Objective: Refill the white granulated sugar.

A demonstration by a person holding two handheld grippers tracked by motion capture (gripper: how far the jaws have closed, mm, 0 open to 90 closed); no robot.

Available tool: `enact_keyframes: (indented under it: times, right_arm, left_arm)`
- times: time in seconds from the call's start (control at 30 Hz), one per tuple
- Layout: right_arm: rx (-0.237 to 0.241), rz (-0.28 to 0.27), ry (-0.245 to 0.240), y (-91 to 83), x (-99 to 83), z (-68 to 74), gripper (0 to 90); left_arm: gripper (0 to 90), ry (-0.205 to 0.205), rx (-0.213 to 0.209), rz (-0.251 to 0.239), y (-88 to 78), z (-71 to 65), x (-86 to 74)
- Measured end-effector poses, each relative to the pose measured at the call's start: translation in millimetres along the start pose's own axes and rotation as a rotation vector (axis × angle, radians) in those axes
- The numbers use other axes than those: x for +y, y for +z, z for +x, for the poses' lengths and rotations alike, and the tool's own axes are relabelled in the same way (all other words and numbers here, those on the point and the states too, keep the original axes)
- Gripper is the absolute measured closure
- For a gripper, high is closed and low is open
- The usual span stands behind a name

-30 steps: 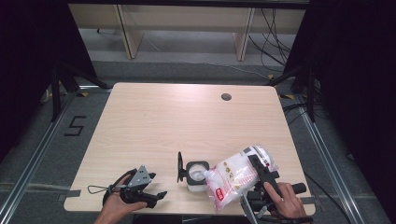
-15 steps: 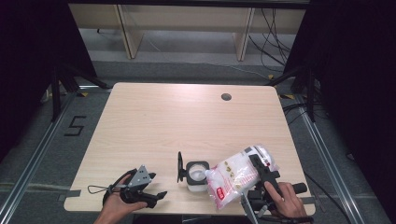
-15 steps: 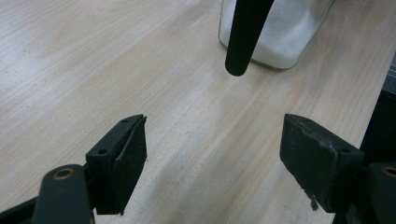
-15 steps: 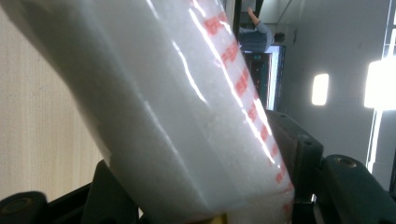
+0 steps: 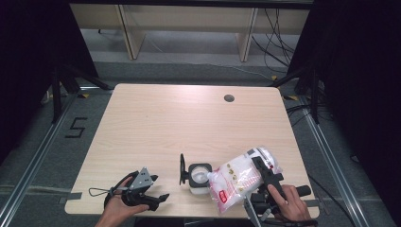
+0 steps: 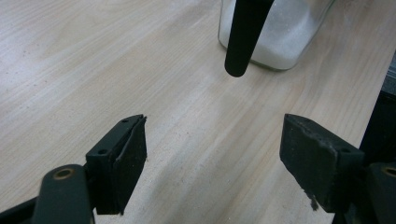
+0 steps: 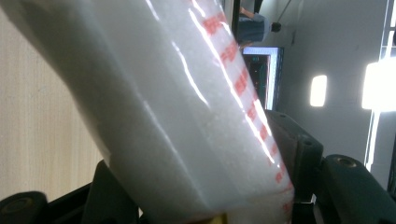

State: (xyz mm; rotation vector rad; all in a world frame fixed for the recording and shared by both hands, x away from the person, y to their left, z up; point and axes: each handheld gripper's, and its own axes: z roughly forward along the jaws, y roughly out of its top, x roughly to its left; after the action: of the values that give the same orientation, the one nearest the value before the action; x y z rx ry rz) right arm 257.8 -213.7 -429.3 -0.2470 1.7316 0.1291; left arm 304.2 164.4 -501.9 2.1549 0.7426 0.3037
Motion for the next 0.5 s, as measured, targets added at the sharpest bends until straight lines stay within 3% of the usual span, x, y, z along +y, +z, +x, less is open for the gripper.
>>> enact_keyframes:
  times: [0.03,0.1,0.13,0.17,0.2,0.3,0.37,0.4,0.5]
  right_arm:
    - [-0.007,0.010,0.043,-0.8,-0.1,3.4,44.8]
    - [-0.013,0.000,-0.019,-1.2,0.5,-0.7,44.8]
    - [0.011,0.017,0.047,-1.4,-0.3,3.1,44.8]
    - [-0.009,-0.010,0.013,0.8,-0.6,1.4,44.8]
    - [-0.006,0.000,-0.009,0.0,0.0,-0.2,44.8]
    - [-0.007,-0.016,0.021,0.2,-0.8,1.4,44.8]
    - [0.001,-0.006,0.016,-0.1,-0.2,0.4,44.9]
    - [-0.001,0.003,0.050,-0.7,-0.3,3.6,44.8]
    - [0.007,-0.010,0.038,0.1,-0.7,2.9,44.9]
  left_arm:
    - [22.5,0.000,-0.004,-0.002,-0.4,-0.1,0.3]
    - [22.5,0.018,0.001,0.005,-1.1,1.0,0.7]
    - [22.5,0.012,0.004,0.007,-0.8,0.6,0.2]
    - [22.5,0.012,0.000,0.008,-0.7,0.7,0.1]
    - [22.5,0.008,-0.003,0.005,-0.9,0.4,0.3]
    - [22.5,0.015,0.004,0.009,-1.0,1.0,0.4]
    - [22.5,0.012,-0.002,0.009,-0.8,0.6,0.1]
    - [22.5,0.003,-0.001,0.000,-0.5,0.1,0.3]
    - [22.6,0.015,0.003,0.011,-1.0,0.9,0.2]
